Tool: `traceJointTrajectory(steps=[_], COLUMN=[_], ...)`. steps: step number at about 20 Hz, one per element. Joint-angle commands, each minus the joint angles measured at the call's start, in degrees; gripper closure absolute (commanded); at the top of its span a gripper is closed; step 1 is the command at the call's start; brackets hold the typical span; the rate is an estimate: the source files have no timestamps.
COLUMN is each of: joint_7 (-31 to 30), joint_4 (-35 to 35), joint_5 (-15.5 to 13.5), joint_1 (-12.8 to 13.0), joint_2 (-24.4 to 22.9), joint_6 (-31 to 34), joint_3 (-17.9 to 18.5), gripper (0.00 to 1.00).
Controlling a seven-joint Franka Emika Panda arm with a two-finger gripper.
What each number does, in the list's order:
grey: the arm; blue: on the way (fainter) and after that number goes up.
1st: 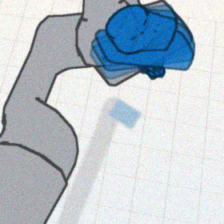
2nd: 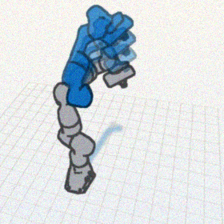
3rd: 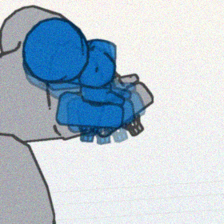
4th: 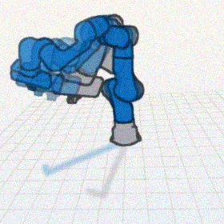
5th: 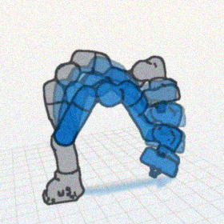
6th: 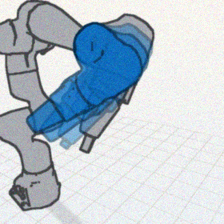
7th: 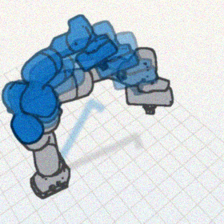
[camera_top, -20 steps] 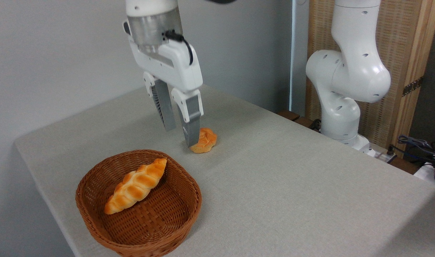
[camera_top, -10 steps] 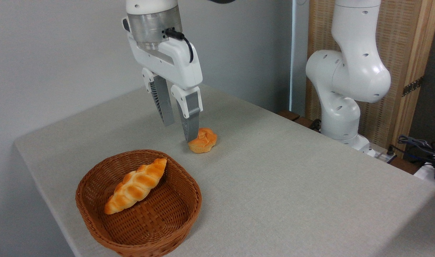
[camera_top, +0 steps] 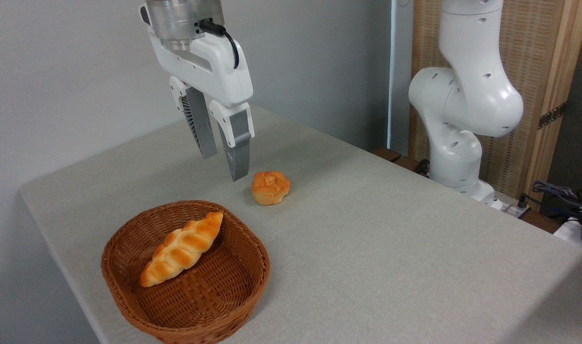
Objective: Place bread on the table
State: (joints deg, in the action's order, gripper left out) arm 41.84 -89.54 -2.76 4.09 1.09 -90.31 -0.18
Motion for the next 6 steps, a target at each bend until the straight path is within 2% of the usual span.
traceJointTrajectory(steps=[1, 6], joint_7=[0.3, 0.4], joint_4=[1.4, 1.2], joint_5=[-0.3, -0.7], joint_1=[-0.7, -0.7], joint_2=[0.0, -1.3], joint_6=[1.5, 1.9], joint_3=[-0.6, -0.7], gripper=[0.00, 0.00])
